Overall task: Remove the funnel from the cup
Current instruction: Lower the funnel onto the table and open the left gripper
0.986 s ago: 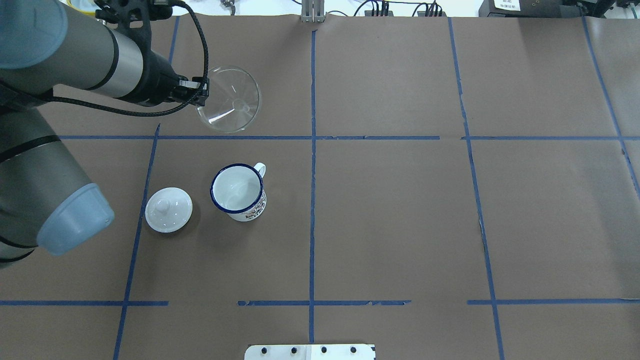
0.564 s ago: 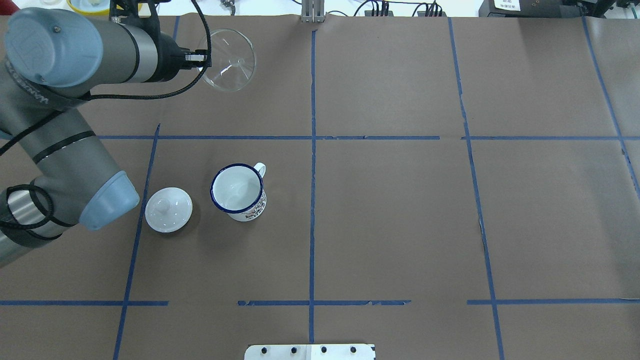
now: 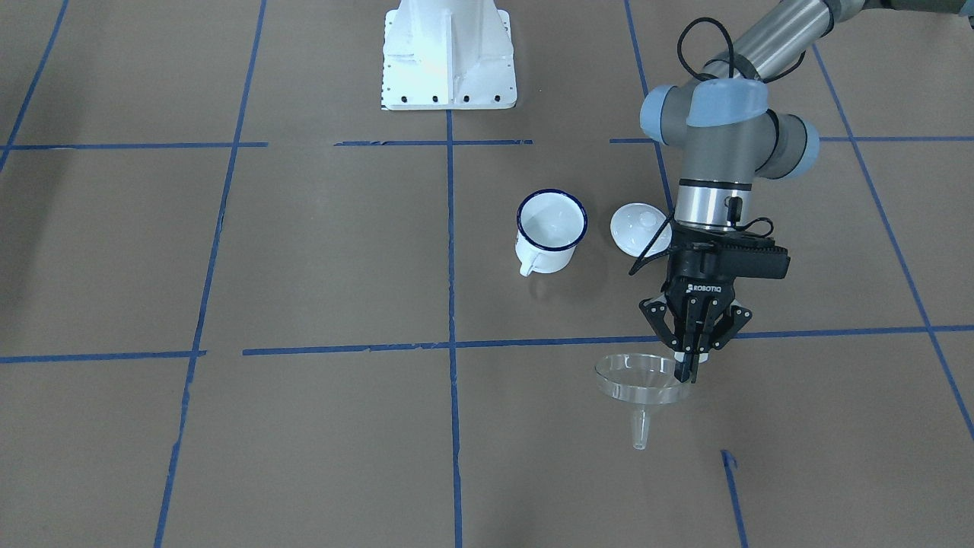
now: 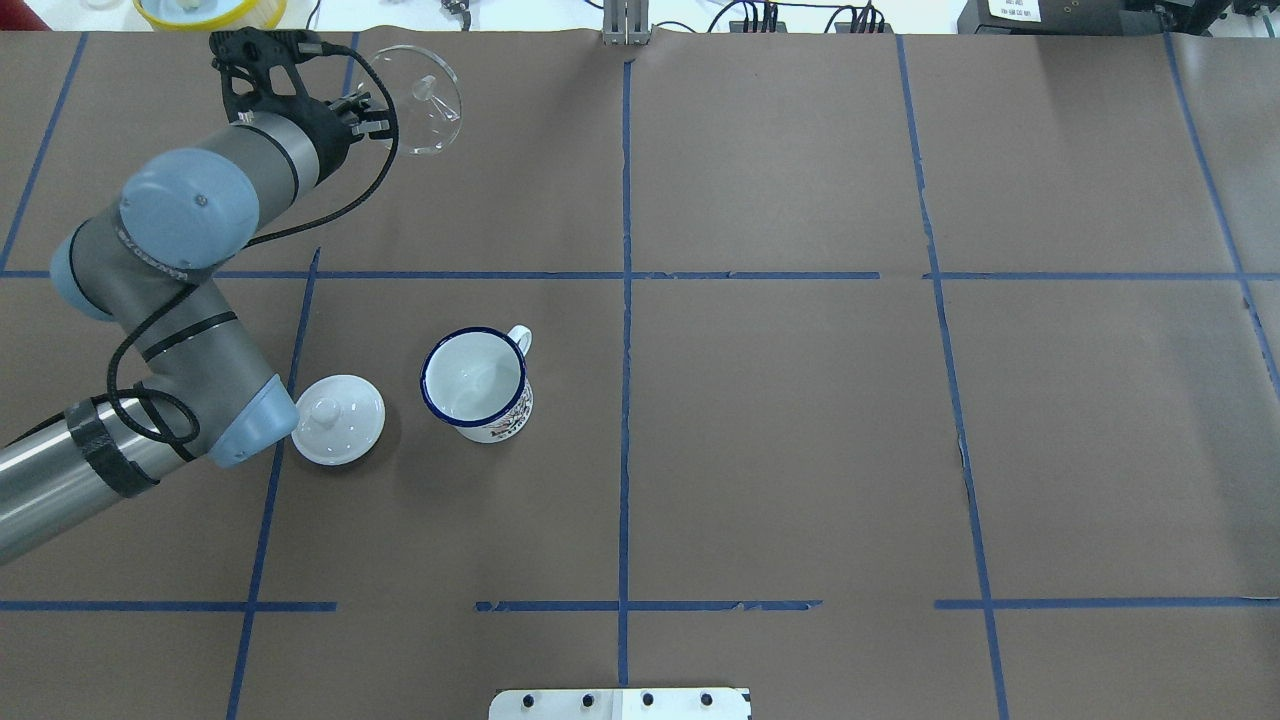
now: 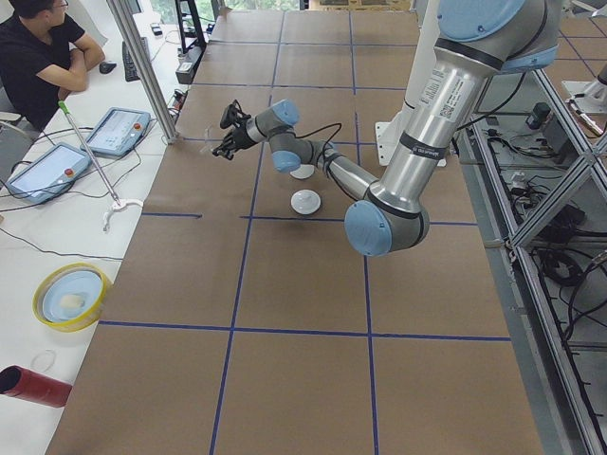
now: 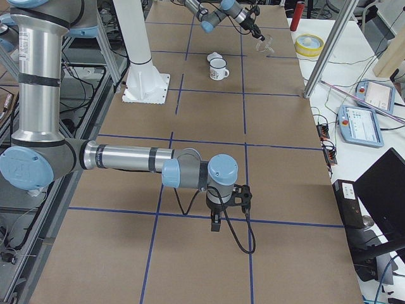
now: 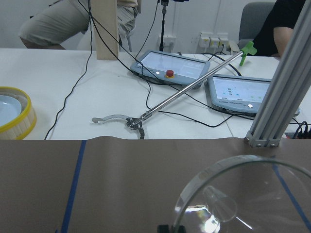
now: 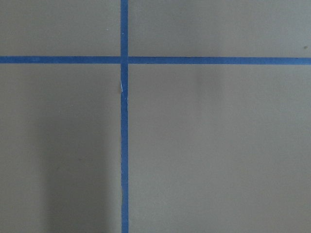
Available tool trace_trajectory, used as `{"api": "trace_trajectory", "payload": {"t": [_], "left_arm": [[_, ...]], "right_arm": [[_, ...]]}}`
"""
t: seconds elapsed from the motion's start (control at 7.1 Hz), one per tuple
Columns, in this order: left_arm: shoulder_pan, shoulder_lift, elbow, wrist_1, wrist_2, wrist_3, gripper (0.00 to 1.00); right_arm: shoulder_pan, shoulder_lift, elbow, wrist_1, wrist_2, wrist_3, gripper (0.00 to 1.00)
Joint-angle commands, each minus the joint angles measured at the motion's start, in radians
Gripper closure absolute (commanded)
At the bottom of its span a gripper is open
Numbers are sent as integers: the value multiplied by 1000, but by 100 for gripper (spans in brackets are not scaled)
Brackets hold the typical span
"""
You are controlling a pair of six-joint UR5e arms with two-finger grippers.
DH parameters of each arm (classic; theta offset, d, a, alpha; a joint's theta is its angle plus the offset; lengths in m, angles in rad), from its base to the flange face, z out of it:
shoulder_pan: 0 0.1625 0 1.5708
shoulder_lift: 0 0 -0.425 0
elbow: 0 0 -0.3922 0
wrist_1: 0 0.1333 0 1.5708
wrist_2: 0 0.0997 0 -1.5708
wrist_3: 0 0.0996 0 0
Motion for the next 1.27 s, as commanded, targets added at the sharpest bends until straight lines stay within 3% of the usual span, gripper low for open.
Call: {"api": "trace_trajectory", "payload": {"t": [0.0,0.28,1.13], "left_arm": [[41,5,80,-69,142,-1,100],[101,3,178,-139,260,-1,100],[138,14,212,-193,270,-1,100]], "right_arm": [[0,0,1,0,0,0,0],[0,0,1,0,0,0,0],[0,0,1,0,0,0,0]]}}
